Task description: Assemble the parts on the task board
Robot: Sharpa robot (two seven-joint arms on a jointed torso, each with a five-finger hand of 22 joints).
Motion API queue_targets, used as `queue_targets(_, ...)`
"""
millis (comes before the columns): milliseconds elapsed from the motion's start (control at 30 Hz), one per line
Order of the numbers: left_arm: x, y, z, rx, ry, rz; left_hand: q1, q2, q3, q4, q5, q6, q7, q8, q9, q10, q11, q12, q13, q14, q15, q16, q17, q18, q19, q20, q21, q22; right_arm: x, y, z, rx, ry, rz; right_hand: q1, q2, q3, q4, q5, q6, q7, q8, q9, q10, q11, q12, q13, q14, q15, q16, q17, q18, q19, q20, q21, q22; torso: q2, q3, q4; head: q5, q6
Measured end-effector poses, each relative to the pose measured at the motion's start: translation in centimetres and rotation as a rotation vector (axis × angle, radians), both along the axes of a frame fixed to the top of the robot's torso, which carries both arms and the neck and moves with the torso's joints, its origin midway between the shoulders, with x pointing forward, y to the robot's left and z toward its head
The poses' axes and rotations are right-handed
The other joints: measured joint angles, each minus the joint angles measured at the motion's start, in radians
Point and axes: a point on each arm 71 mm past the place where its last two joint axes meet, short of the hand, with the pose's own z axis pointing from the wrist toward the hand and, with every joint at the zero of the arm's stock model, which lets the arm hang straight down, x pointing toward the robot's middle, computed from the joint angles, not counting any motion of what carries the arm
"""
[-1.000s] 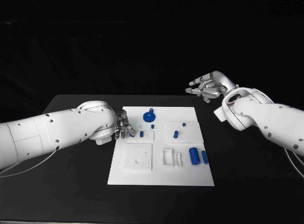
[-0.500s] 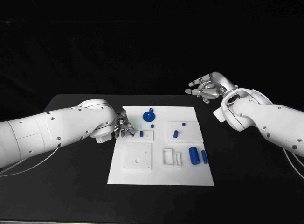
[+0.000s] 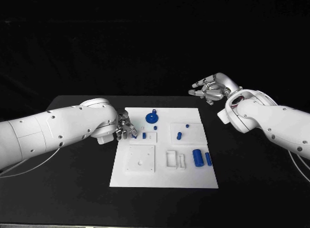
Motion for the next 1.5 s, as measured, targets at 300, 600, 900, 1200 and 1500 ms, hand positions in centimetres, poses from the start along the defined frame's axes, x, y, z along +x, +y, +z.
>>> queue_targets(300,0.1,0.2,0.4,-0.011,0.04,0.002,-0.003,0.003,0.0,0.0,0.008,0.0,0.0,0.0,0.006,0.004,-0.004,0.007,0.007,-0.001,0.0,0.014,0.005,0.0,-0.004,-0.003,0.015,0.0,0.0,0.1,-0.2,0.001,0.003,0.0,0.0,0.0,0.0,0.0,0.0,0.0,0.0,0.0,0.0,0.0,0.0,0.0,0.0,0.0,0.0,0.0,0.0,0.0,0.0,0.0,0.0,0.0,-0.001,0.0008,0.0002,0.002,0.002)
queue_targets(600,0.0,-0.1,1.0,-0.034,0.074,-0.002,-0.038,-0.003,0.059,0.016,-0.033,0.0,0.0,0.043,0.015,0.007,-0.007,0.036,0.021,-0.006,-0.001,0.04,0.016,0.0,-0.012,-0.005,0.035,0.0,0.0,0.1,-0.3,0.001,0.005,0.0,0.0,0.0,0.0,0.0,0.0,0.0,0.0,0.0,0.0,0.0,0.0,0.0,0.0,0.0,0.0,0.0,0.0,0.0,0.0,0.0,0.0,0.0,0.0,0.0011,0.0,0.001,0.002)
queue_targets(900,0.1,-0.2,1.0,-0.033,0.092,-0.002,-0.049,-0.006,0.069,0.009,-0.041,0.0,0.0,0.051,0.018,0.007,-0.007,0.036,0.022,-0.008,0.0,0.043,0.016,0.0,-0.016,-0.002,0.039,0.0,0.0,0.1,-0.3,0.002,0.005,0.001,0.0,0.0,0.0,0.0,0.0,0.001,-0.001,0.0,0.0,0.0,0.0,0.0,0.0,0.0,0.0,0.0,0.0,0.0,0.0,0.0,0.0,0.0,0.0,0.0016,0.0006,-0.002,0.001)
queue_targets(1200,0.3,-0.6,0.9,-0.016,0.087,-0.01,-0.06,-0.01,0.086,-0.003,-0.048,0.0,0.0,0.056,0.018,0.007,-0.007,0.042,0.024,-0.006,-0.004,0.043,0.016,0.0,-0.016,-0.002,0.039,0.0,0.0,0.1,-0.3,0.002,0.005,0.001,0.0,0.0,0.0,0.0,0.0,0.001,-0.001,0.0,0.0,0.0,0.0,0.0,0.0,0.0,0.0,0.0,0.0,0.0,0.0,0.0,0.0,0.0,0.0,0.0012,0.0002,-0.002,0.002)
queue_targets(1500,0.6,-0.6,1.0,0.011,0.054,-0.01,-0.059,-0.009,0.091,-0.003,-0.053,0.0,0.0,0.056,0.018,0.007,-0.007,0.042,0.024,-0.005,-0.005,0.043,0.016,0.0,-0.016,-0.002,0.039,0.0,0.0,0.1,-0.2,0.002,0.005,0.001,0.0,0.0,0.0,0.0,0.0,-0.002,0.002,0.0,0.0,0.0,0.0,0.0,0.0,0.0,0.0,0.0,0.0,0.0,0.0,0.0,0.0,0.0,0.0,0.0011,0.0002,-0.004,0.003)
